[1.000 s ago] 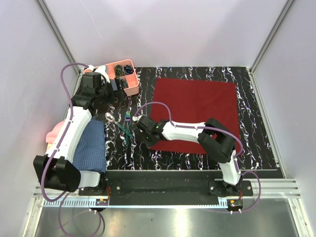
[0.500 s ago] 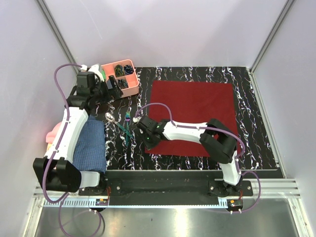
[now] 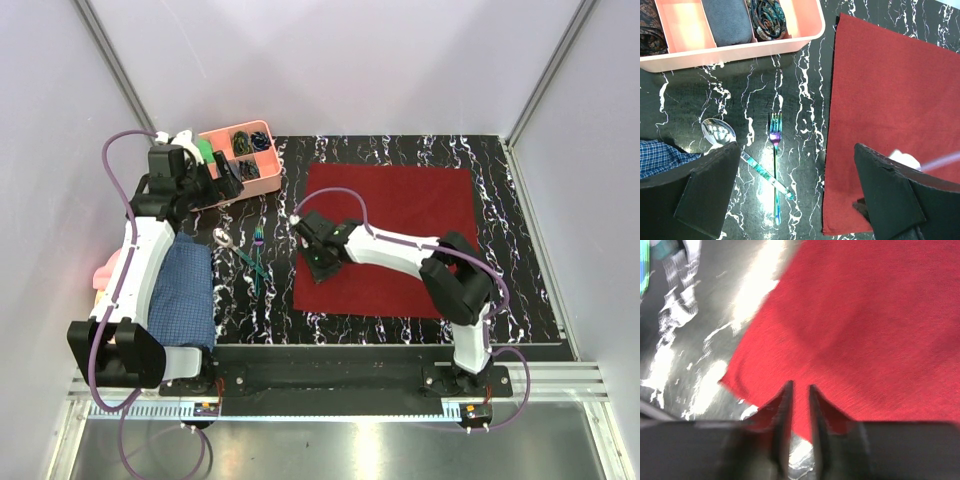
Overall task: Fold the napkin, place the utensils inside, and roll it up
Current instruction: Fold the napkin
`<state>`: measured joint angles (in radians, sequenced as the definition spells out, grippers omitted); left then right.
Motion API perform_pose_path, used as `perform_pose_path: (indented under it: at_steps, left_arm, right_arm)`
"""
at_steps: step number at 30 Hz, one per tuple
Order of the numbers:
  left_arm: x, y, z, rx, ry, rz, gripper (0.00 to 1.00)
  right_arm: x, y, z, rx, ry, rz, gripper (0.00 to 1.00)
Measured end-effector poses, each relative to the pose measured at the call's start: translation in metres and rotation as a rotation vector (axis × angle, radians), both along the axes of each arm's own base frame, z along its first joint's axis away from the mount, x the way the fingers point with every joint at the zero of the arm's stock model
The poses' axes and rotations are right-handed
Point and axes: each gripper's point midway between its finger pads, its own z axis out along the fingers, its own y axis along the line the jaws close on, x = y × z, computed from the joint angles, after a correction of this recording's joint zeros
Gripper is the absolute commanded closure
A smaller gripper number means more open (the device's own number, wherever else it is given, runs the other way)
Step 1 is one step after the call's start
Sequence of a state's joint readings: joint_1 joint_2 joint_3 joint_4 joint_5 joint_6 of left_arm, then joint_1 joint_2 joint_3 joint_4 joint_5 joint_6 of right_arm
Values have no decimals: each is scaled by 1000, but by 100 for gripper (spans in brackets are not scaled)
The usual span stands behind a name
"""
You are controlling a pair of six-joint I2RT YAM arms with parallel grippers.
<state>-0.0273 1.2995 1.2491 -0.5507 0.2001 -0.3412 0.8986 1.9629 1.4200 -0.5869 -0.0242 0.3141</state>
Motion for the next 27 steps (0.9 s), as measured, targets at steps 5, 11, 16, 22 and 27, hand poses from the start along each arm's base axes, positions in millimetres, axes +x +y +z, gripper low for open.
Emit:
perform_pose_path:
  at_steps: [5, 11, 16, 22, 27]
  left_arm:
    - [0, 0, 0, 0, -1, 1, 1]
    - [0, 1, 0, 0, 0, 3, 1]
    - [-1, 1, -3, 1, 6, 3, 1]
    - [-1, 2, -3, -1, 7, 5, 1]
    - [0, 2, -2, -4, 4, 4, 1]
  right_arm:
    - [-44, 26, 15, 23, -52, 148, 46]
    - [-85, 52, 14, 24, -98, 331, 43]
    - [-78, 49, 1, -19, -126, 366, 48]
    - [-75, 44, -23, -85, -131, 416, 51]
    - [-72, 50, -21, -85, -156, 446, 53]
